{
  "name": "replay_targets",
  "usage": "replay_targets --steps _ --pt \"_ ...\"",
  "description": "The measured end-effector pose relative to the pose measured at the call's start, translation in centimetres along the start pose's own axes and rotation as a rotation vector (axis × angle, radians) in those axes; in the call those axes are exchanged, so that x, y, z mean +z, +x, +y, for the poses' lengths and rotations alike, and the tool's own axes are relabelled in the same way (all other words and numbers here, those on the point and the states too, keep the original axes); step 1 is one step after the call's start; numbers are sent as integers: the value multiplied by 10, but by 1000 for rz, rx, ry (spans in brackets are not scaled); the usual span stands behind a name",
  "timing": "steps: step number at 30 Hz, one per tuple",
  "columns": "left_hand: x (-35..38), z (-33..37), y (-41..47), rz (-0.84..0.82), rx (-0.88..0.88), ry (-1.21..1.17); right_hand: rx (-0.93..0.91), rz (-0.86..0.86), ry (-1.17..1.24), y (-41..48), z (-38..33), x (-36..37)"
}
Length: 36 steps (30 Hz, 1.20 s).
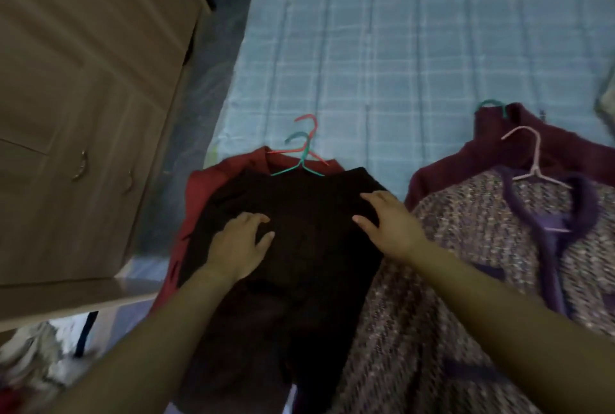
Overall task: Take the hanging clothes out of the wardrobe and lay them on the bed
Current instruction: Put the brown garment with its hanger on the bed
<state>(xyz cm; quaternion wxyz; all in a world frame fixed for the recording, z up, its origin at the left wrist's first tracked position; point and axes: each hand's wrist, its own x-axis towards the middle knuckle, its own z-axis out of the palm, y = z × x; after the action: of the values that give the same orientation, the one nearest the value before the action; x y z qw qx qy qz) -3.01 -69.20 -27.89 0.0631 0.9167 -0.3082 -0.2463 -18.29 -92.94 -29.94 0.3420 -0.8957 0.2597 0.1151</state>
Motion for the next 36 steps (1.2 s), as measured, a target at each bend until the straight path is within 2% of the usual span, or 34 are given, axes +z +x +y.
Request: replay_targets --steps 3,7,10,14,18,23,28,36 --pt "-2 -64 49 47 61 64 144 61 -39 44 3 30" --pt "4 -103 106 127 65 32 363 65 -75 71 19 55" --pt "20 -105 134 31 59 -42 415 70 -110 78 27 58" --pt "32 -107 149 -69 -24 76 407 117 -146 79 26 52" --pt "23 -110 137 -141 35 23 372 126 -102 75 21 41" --pt "-11 -106 75 17 93 -139 253 150 11 48 12 28" --pt "-54 -79 -28 255 112 -106 141 226 160 -11 -14 17" --pt "-102 -70 -227 524 -24 -150 -103 354 176 -128 -87 22"
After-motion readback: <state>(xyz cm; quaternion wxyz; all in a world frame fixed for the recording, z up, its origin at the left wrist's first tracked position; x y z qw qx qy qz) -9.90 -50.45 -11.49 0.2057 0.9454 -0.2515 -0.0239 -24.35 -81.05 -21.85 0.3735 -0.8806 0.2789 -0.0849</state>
